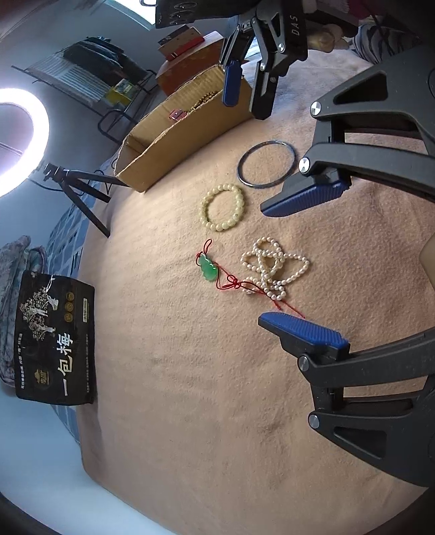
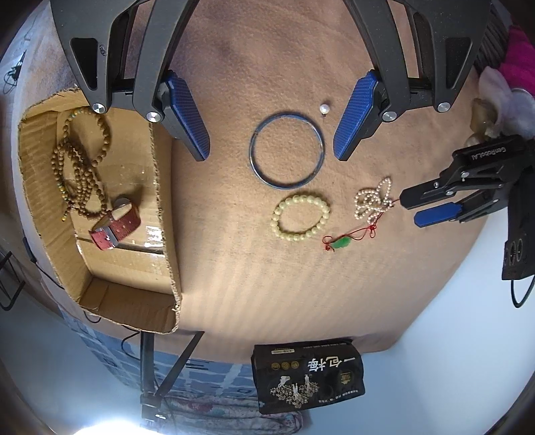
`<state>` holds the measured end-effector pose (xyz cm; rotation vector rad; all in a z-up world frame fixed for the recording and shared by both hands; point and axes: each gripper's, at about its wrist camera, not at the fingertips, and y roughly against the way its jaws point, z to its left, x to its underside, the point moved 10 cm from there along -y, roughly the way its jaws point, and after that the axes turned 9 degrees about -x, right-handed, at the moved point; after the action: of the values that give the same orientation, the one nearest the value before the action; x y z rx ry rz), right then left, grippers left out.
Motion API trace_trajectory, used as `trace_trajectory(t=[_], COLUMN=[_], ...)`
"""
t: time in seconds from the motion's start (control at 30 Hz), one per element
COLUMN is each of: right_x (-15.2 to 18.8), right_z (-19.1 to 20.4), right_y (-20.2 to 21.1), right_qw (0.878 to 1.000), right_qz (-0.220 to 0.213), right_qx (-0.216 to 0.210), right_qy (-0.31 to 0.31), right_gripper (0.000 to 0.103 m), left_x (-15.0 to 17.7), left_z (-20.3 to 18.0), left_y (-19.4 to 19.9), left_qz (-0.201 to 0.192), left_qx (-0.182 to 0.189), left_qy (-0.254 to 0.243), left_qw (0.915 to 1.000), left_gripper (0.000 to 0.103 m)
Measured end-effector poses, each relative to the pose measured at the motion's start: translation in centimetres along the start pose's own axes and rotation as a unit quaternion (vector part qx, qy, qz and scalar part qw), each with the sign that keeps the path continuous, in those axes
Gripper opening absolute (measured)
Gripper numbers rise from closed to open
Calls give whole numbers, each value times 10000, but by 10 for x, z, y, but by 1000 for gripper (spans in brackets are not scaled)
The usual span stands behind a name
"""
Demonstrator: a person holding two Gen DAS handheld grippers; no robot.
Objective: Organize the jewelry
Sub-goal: 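Move both tools back toward the remaining jewelry on the blanket, then grasp the jade pendant with the left tool while the right tool grasps the cream bead bracelet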
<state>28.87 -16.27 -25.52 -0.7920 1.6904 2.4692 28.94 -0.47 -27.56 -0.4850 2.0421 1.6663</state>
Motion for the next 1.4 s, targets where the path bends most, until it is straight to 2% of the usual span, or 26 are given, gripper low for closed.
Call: trace_trajectory(t=[0.17,0.3,0.47,0.57,0.8,0.9,1.07,1.17,1.4], right_x=[-12,-22,-32,-34,-35,-37,-40,-43,-43], right_z=[4,10,11,10,11,6,-5,-10,-16], right_y=[-9,-18,-33,-42,-53,-55,-62,-66,-74], right_qw=[10000,9996,9993,9992,9993,9992,9989,9987,9982], right_qz=[10,32,118,187,276,287,387,415,510], right_qx=[-60,-245,-260,-267,-269,-269,-157,-107,-61], right_qy=[-49,-141,-238,-239,-9,-93,-213,-269,-305], right_gripper=[76,76,76,76,76,68,50,47,40], left_x=[7,9,-2,-11,-28,-33,-37,-39,-39], left_z=[0,-3,-1,-2,-7,-9,-15,-17,-21], left_y=[-5,-6,-15,-23,-49,-57,-67,-72,-85], left_qz=[5,20,53,76,146,168,220,225,305], left_qx=[-143,-106,-57,-31,-65,-72,-93,-176,-303], left_qy=[-134,-217,-144,-171,-565,-701,-972,-1152,-1480], left_qw=[9998,9997,9999,9998,9983,9974,9950,9929,9880], left_gripper=[61,61,61,53,48,48,44,39,35])
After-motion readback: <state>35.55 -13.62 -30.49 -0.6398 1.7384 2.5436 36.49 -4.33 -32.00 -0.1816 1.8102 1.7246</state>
